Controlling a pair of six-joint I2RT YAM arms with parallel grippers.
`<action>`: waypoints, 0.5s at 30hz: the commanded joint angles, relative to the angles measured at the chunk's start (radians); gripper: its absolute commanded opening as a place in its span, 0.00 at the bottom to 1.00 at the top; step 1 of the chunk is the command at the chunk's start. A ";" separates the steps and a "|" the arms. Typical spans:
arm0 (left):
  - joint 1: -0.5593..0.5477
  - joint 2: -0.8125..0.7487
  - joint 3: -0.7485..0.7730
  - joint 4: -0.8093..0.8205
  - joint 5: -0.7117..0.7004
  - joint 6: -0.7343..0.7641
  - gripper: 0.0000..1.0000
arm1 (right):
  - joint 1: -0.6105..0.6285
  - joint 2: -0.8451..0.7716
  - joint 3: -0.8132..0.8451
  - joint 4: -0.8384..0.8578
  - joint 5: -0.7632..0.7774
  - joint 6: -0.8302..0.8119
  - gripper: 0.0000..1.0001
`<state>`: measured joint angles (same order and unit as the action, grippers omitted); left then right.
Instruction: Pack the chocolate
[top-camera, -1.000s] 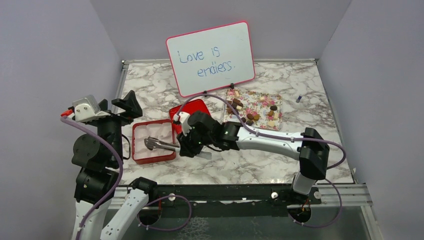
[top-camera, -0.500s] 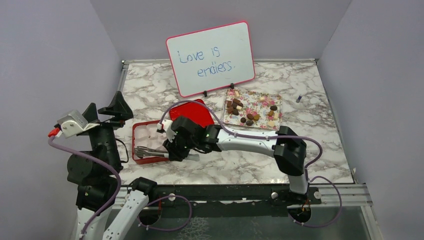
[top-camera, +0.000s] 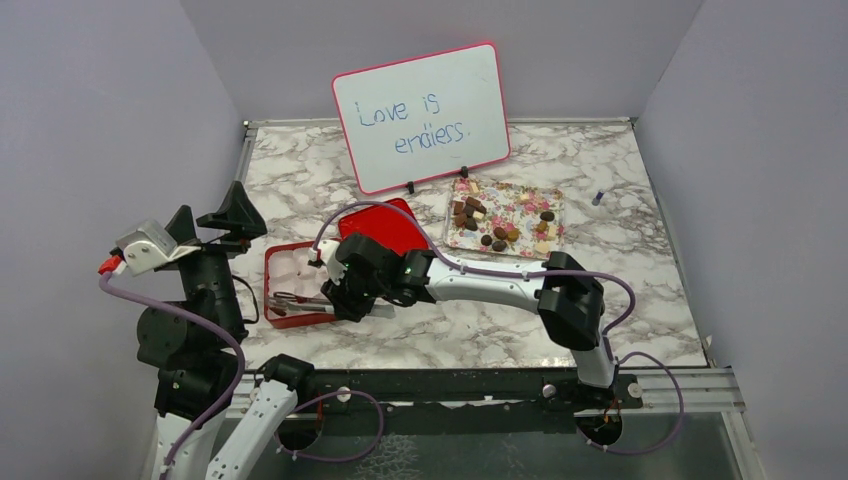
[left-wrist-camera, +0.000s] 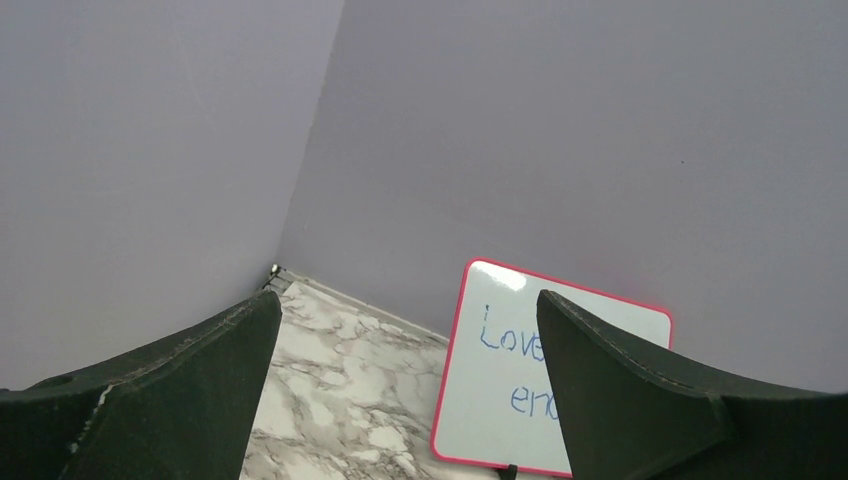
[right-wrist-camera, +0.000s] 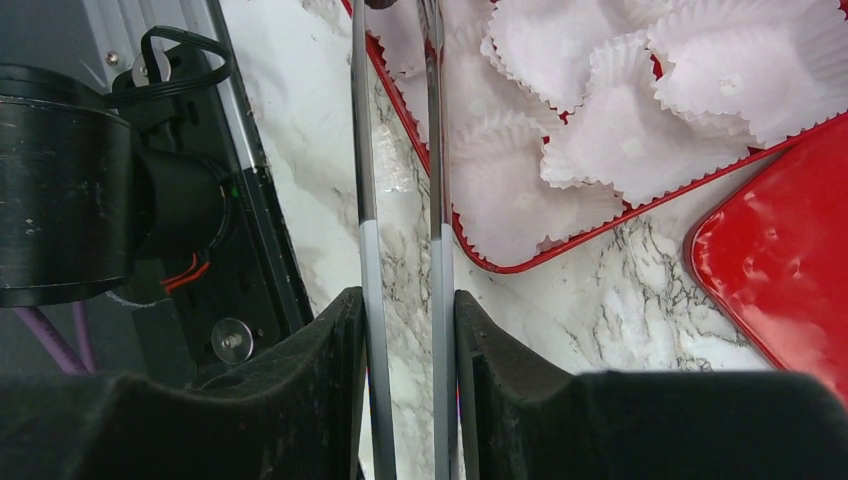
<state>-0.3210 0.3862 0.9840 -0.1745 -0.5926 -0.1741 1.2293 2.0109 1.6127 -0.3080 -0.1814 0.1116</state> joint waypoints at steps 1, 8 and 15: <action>-0.001 0.005 -0.010 0.036 -0.016 0.011 0.99 | 0.009 -0.010 0.023 0.011 0.016 -0.015 0.39; -0.004 0.025 -0.025 0.060 -0.014 -0.009 0.99 | 0.009 -0.067 -0.034 0.046 0.053 0.002 0.44; -0.005 0.072 -0.048 0.077 0.043 -0.042 0.99 | 0.009 -0.163 -0.095 0.058 0.082 0.012 0.42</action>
<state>-0.3229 0.4267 0.9524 -0.1253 -0.5884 -0.1944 1.2293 1.9484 1.5314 -0.2962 -0.1368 0.1146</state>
